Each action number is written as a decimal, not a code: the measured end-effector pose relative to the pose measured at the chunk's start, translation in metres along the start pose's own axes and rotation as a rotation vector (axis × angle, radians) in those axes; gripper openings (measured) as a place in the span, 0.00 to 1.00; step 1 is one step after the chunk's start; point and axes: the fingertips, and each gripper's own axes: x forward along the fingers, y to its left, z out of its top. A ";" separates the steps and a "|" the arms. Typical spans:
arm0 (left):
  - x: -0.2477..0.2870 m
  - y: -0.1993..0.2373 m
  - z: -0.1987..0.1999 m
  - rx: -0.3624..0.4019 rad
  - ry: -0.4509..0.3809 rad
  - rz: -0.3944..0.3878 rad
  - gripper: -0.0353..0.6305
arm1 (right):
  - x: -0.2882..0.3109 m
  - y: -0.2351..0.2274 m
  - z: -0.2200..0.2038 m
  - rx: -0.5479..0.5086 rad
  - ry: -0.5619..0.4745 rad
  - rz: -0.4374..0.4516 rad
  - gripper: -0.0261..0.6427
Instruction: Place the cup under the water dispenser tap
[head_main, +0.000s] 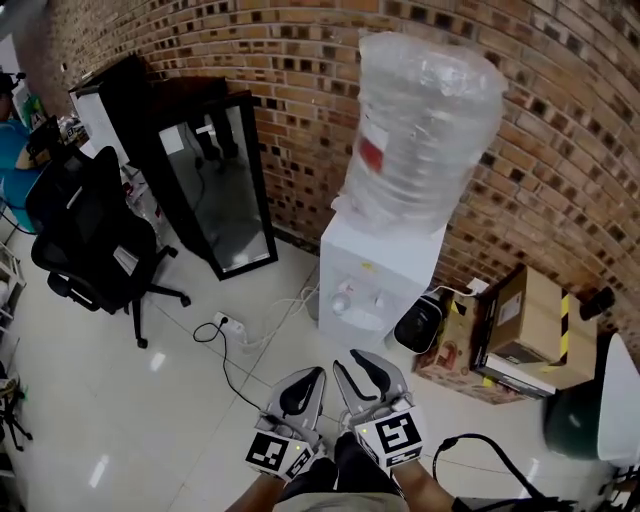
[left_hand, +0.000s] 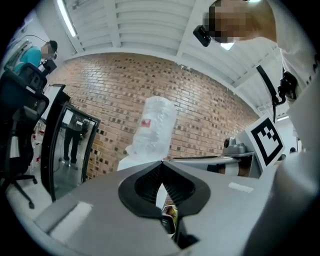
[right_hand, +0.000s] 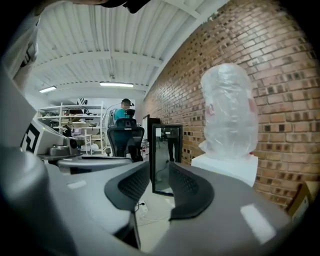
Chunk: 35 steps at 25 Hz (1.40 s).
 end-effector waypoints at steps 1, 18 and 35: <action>-0.006 -0.006 0.007 0.005 -0.011 -0.007 0.04 | -0.006 0.006 0.005 -0.008 -0.005 0.007 0.23; -0.061 -0.066 0.043 0.031 -0.051 -0.128 0.04 | -0.080 0.052 0.006 0.037 0.010 0.012 0.16; -0.090 -0.164 0.023 0.055 -0.021 -0.156 0.04 | -0.187 0.056 -0.015 0.061 0.002 0.028 0.16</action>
